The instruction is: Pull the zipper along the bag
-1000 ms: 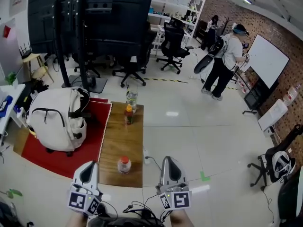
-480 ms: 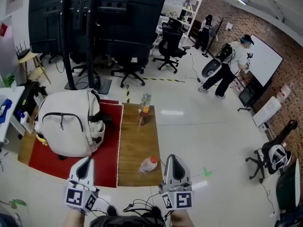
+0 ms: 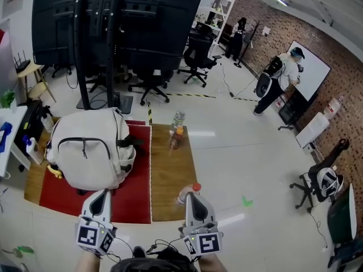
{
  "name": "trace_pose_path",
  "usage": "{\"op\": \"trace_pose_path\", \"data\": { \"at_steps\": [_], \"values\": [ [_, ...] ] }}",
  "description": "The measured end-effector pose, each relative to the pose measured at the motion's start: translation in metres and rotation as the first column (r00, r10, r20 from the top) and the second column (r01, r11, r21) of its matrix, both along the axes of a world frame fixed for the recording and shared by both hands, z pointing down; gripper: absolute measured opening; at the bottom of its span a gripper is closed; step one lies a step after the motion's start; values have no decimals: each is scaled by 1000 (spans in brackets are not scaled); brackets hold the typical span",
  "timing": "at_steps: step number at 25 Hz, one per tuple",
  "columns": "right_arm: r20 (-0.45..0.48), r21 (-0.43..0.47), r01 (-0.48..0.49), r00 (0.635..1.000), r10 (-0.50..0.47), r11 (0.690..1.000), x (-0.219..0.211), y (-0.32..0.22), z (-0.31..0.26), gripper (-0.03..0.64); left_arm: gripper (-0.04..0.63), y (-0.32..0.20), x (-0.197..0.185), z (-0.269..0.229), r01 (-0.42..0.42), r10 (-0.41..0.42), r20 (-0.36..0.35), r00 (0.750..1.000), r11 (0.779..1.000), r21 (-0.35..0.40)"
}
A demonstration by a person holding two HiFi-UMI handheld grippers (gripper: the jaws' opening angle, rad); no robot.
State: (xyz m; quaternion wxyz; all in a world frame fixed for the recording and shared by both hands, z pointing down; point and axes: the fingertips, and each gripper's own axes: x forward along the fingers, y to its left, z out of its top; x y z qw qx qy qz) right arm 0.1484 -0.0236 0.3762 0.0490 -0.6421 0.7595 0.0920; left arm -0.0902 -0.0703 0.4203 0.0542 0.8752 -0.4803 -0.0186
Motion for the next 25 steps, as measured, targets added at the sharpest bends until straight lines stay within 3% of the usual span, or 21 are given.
{"op": "trace_pose_path", "data": {
  "at_steps": [4,12,25],
  "values": [
    [-6,-11,55,998,-55,998,-15,-3,8,-3,34,-2,6,3,-4,4,-5,1000,1000,-6],
    [47,-19,118,992,-117,993,3,-17,7,-3,34,-7,39,-4,16,-16,6,1000,1000,-7],
    [107,-71,287,954,-279,955,3,-46,24,-3,34,-23,58,-10,131,-131,44,990,991,-13]
  ]
}}
